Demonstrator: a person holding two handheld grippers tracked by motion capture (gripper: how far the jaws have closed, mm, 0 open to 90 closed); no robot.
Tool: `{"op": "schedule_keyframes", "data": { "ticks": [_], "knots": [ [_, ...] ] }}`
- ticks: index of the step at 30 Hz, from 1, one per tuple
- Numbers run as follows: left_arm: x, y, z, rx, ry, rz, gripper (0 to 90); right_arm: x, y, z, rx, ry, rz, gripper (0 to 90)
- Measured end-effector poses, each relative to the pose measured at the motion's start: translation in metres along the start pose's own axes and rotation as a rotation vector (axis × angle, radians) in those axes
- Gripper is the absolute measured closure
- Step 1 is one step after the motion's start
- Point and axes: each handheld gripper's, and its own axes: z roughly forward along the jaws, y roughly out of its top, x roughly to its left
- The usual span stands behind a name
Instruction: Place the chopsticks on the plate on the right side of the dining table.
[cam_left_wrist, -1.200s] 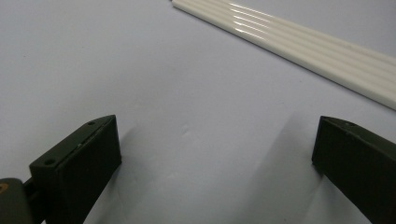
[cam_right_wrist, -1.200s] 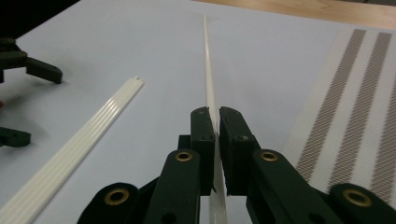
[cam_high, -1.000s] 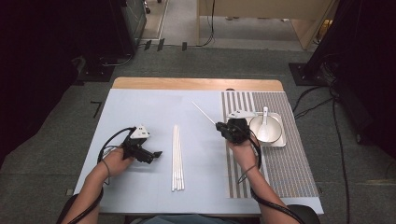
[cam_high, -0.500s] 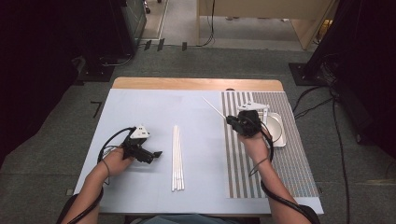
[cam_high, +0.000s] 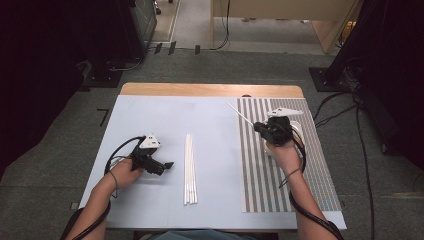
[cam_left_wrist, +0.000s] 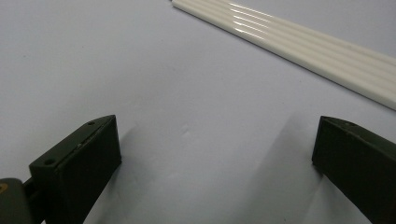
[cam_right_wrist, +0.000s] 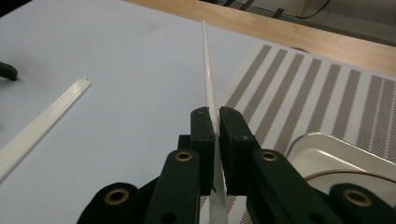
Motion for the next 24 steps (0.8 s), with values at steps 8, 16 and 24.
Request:
{"op": "schedule_keyframes", "data": {
  "ticks": [8, 16, 24],
  "knots": [
    [0.000, 0.000, 0.000, 0.002, 0.000, 0.002, 0.8, -0.011, -0.002, -0.005, 0.005, -0.001, 0.029, 85.2],
    [0.000, 0.000, 0.000, 0.002, 0.000, 0.002, 0.8, -0.026, -0.004, -0.017, -0.006, -0.015, 0.052, 85.2],
    [0.000, 0.000, 0.000, 0.002, 0.001, 0.002, 0.8, -0.041, -0.008, -0.025, 0.004, -0.038, 0.072, 85.2]
  ]
}}
